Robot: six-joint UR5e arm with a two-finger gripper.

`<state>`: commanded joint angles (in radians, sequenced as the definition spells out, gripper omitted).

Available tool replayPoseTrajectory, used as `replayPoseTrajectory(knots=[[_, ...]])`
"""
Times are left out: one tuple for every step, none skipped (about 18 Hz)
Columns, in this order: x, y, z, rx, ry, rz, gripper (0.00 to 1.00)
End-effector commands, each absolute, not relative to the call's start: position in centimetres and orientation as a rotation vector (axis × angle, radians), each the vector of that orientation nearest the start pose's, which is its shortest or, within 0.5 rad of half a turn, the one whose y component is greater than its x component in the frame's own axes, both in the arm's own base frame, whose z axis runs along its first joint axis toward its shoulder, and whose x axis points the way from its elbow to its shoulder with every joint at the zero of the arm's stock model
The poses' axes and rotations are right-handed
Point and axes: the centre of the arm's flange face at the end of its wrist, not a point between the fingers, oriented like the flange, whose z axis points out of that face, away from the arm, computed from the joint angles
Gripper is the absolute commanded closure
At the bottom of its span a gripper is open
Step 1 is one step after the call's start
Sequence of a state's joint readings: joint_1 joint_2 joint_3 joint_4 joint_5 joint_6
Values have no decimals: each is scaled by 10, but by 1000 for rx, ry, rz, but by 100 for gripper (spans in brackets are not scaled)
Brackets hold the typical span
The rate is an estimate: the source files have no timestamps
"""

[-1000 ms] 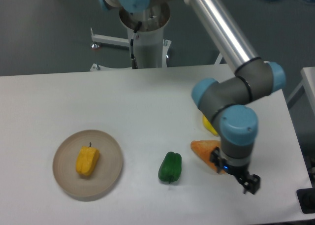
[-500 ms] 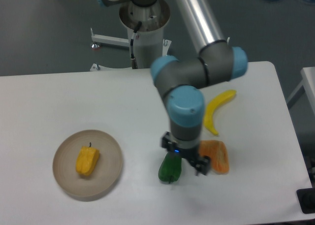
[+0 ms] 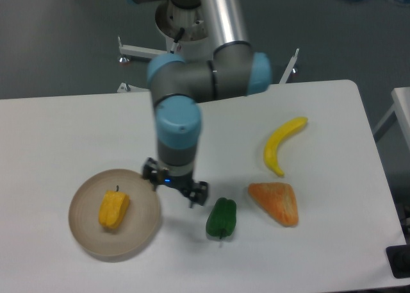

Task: Pick up the yellow pepper from the plate
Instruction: 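Move the open gripper over the yellow pepper on the beige plate, then lower the gripper around the yellow pepper and close it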

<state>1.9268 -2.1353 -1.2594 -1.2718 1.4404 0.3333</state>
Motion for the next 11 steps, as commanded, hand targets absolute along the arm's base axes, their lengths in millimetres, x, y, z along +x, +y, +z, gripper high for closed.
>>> replayPoseTrajectory(knots=[[-100, 721, 328, -3038, -75, -165, 0], [-91, 724, 325, -3029, -102, -161, 0], [-85, 725, 323, -3015, -112, -155, 0], [-79, 725, 319, -3009, -101, -153, 0], [-71, 726, 316, -3007, -87, -153, 0], [-67, 728, 312, -3009, -80, -154, 0], [-65, 729, 307, -3014, -77, -154, 0], [-63, 730, 305, -3016, -72, -155, 0], [-57, 732, 299, -3023, -57, -154, 0], [-53, 733, 294, -3031, -46, -153, 0], [-51, 734, 292, -3032, -39, -153, 0]])
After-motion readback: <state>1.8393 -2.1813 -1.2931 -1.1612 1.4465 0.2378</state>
